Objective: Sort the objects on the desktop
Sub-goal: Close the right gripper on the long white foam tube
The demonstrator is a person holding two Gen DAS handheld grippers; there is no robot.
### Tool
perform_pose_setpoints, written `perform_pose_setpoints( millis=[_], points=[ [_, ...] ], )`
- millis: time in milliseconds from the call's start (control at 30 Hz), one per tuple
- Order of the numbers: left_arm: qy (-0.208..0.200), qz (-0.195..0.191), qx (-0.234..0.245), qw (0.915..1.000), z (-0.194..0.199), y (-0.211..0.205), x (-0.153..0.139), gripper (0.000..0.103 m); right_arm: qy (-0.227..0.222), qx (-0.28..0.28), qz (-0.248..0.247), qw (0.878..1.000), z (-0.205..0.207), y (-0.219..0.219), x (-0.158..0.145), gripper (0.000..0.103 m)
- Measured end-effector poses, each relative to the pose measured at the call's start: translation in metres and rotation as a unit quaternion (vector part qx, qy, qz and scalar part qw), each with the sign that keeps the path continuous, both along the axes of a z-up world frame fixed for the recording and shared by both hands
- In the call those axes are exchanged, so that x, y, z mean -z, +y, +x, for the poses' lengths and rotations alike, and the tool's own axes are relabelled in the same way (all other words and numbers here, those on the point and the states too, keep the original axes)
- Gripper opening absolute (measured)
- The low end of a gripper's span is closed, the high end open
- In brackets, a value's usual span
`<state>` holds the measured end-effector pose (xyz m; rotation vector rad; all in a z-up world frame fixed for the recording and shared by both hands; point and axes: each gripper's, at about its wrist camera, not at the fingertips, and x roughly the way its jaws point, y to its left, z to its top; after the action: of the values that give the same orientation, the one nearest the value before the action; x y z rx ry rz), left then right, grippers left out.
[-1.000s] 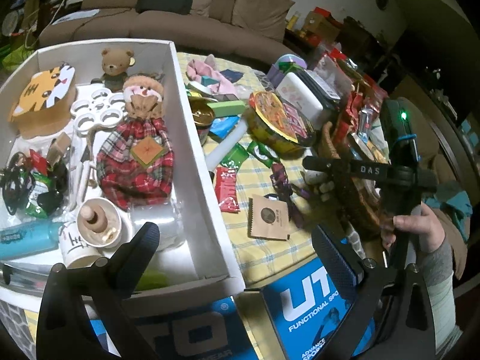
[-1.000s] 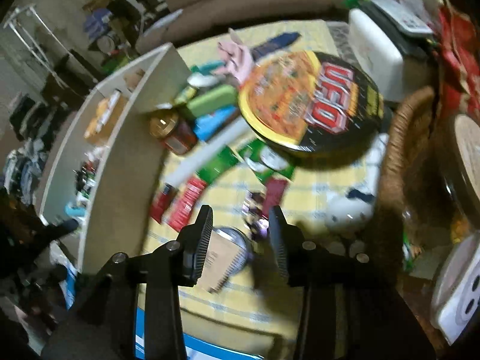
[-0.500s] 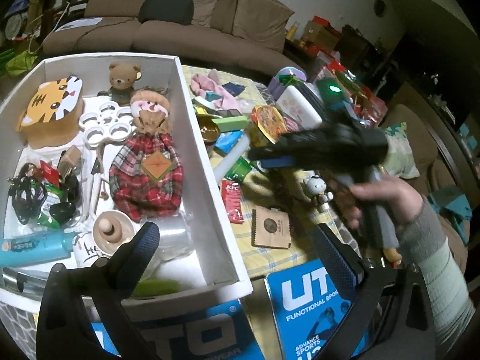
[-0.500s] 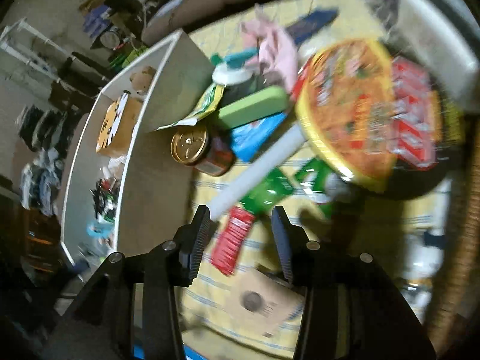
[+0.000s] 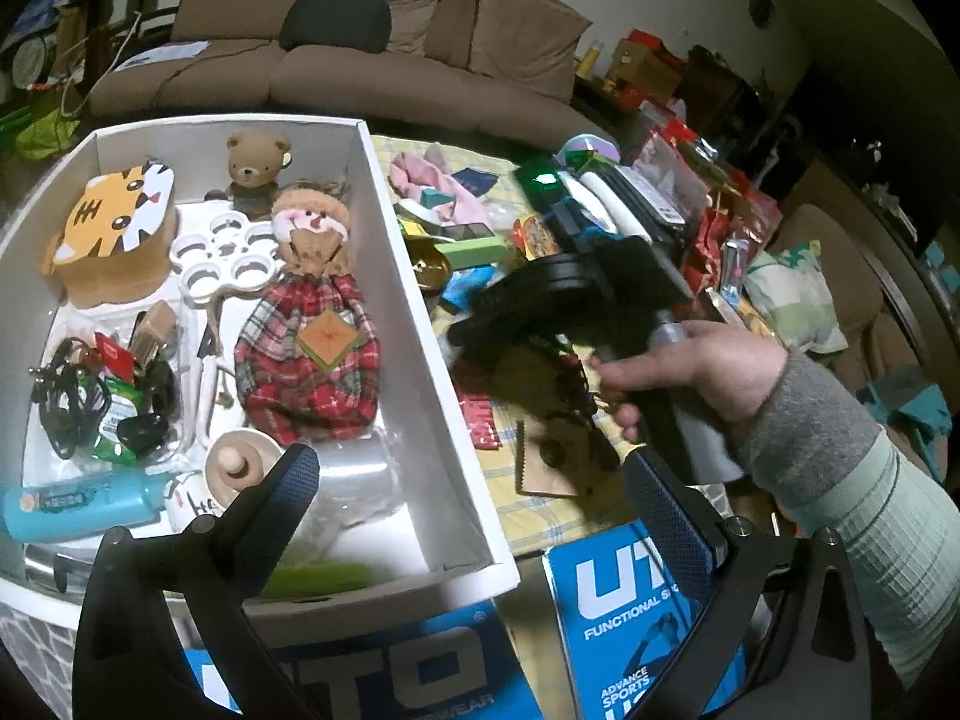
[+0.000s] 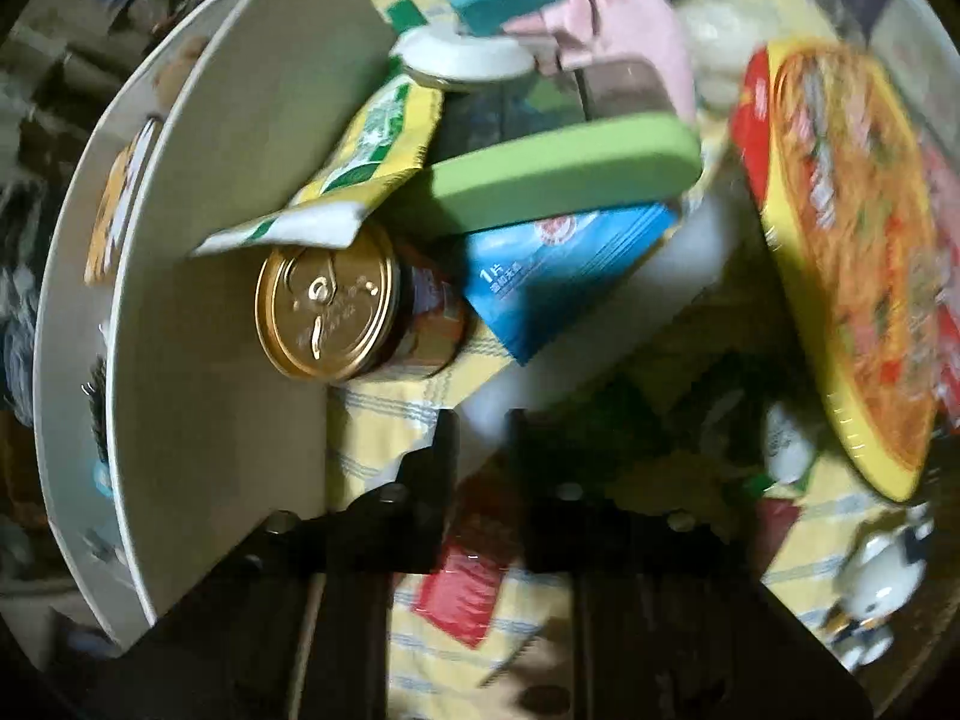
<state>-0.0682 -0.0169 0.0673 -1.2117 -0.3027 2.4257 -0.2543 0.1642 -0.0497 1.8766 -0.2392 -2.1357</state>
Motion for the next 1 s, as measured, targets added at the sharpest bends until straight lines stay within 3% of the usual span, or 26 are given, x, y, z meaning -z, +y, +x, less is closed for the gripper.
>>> perform_pose_setpoints(
  millis=[33,133,300,367,400,433,467,600,733,767,800,833,867,1000],
  points=[
    [0.001,0.001,0.002,1.0000,0.000,0.000,0.000,0.103,-0.001,0.013,-0.023,1.000,0.003,0.007,-0.003,0.001],
    [0.007,-0.001,0.012,0.9999,0.001,0.005,-0.001,0.103,0.016,0.038,-0.086,0.995,0.018,0.029,-0.022,0.001],
    [0.004,0.007,0.022,0.9997,0.004,0.013,0.000,0.103,0.033,0.056,-0.123,0.990,0.040,0.052,-0.055,0.002],
    [0.007,0.004,0.024,0.9997,0.008,0.016,-0.001,0.103,-0.003,0.086,-0.139,0.987,0.039,0.056,-0.048,0.010],
    [0.008,0.002,0.024,0.9997,0.009,0.016,-0.002,0.103,-0.020,0.102,-0.143,0.984,0.036,0.057,-0.040,0.025],
    [0.009,-0.001,0.026,0.9996,0.010,0.017,-0.002,0.103,-0.032,0.115,-0.140,0.983,0.031,0.055,-0.033,0.041],
    [0.010,-0.004,0.026,0.9996,0.011,0.017,-0.003,0.103,-0.043,0.124,-0.134,0.982,0.025,0.050,-0.024,0.043],
    [0.017,-0.019,0.020,0.9995,0.011,0.010,-0.008,0.103,-0.081,0.145,-0.120,0.979,0.001,0.019,0.011,0.043],
    [0.008,-0.003,0.011,0.9999,0.006,-0.002,-0.010,0.103,-0.081,0.133,-0.058,0.986,-0.016,-0.006,0.022,0.044],
    [0.008,-0.003,0.010,0.9999,0.006,-0.003,-0.011,0.103,-0.081,0.127,-0.046,0.988,-0.017,-0.011,0.022,0.044],
    [0.008,-0.004,0.010,0.9999,0.006,-0.004,-0.012,0.103,-0.077,0.115,-0.027,0.990,-0.017,-0.016,0.022,0.035],
    [0.008,-0.003,0.012,0.9999,0.007,-0.004,-0.011,0.103,-0.069,0.099,-0.004,0.993,-0.016,-0.020,0.020,0.014],
    [0.008,-0.001,0.014,0.9999,0.007,-0.004,-0.012,0.103,-0.057,0.087,0.005,0.995,-0.014,-0.021,0.019,0.013],
    [0.009,0.010,0.023,0.9997,0.012,-0.004,-0.014,0.103,-0.035,0.104,-0.066,0.992,0.001,0.003,0.015,0.008]
  ],
)
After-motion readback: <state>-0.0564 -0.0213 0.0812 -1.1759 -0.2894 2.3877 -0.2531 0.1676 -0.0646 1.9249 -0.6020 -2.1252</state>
